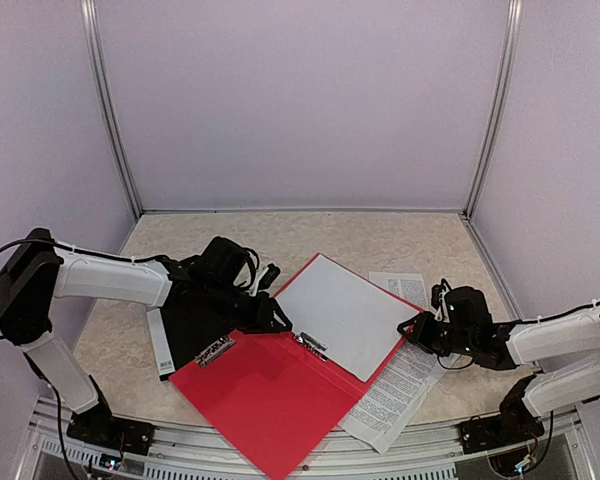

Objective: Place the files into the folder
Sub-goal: Hold the folder at the center of the board.

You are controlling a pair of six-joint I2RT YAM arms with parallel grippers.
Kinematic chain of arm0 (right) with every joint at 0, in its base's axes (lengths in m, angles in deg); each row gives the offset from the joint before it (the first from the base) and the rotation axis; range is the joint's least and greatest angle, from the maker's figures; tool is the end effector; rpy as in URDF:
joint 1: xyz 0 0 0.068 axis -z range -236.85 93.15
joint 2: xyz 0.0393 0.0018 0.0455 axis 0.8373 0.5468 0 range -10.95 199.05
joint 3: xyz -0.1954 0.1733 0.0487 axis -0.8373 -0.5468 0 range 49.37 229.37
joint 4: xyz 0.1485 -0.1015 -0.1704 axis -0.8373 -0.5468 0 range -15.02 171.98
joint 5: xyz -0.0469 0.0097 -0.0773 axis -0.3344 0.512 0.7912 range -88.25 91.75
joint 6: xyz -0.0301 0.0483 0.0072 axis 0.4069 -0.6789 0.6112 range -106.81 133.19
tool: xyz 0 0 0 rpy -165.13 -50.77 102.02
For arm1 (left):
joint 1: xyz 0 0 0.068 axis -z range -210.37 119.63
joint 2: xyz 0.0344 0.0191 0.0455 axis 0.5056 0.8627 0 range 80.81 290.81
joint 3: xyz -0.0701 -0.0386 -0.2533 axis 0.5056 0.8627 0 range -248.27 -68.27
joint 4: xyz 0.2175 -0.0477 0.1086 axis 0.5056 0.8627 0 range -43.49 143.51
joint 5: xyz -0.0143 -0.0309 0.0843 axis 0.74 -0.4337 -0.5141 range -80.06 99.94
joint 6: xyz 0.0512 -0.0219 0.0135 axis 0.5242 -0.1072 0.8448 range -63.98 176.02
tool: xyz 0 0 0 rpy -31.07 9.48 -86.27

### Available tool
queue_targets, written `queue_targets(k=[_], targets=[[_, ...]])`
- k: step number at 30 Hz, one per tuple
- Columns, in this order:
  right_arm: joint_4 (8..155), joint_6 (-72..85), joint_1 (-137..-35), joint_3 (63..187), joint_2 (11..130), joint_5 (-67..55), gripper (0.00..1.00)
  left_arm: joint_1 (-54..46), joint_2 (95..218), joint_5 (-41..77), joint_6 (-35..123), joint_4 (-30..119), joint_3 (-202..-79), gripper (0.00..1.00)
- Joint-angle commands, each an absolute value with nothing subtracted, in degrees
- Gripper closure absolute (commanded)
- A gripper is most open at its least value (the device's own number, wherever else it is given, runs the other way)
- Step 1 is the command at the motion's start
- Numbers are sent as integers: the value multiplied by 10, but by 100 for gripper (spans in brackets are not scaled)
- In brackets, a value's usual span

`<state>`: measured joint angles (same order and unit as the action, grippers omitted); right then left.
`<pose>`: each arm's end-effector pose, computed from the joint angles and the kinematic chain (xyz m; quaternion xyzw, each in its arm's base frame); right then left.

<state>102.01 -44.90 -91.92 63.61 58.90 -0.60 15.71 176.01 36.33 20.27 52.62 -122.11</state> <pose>0.1664 0.1187 0.1315 0.1682 0.8732 0.3445 0.3010 0.2162 -0.2505 0.1807 0.1643 0.8961 -0.3921 0.1276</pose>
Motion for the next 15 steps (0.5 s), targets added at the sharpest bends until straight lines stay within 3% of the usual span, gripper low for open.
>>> queue_targets(k=[1, 15], targets=[[1020, -446, -914, 632, 586, -4, 76, 156, 1760, 354, 213, 541, -1236, 67], [1011, -440, -913, 637, 583, -4, 78, 156, 1761, 354, 217, 546, -1239, 67]])
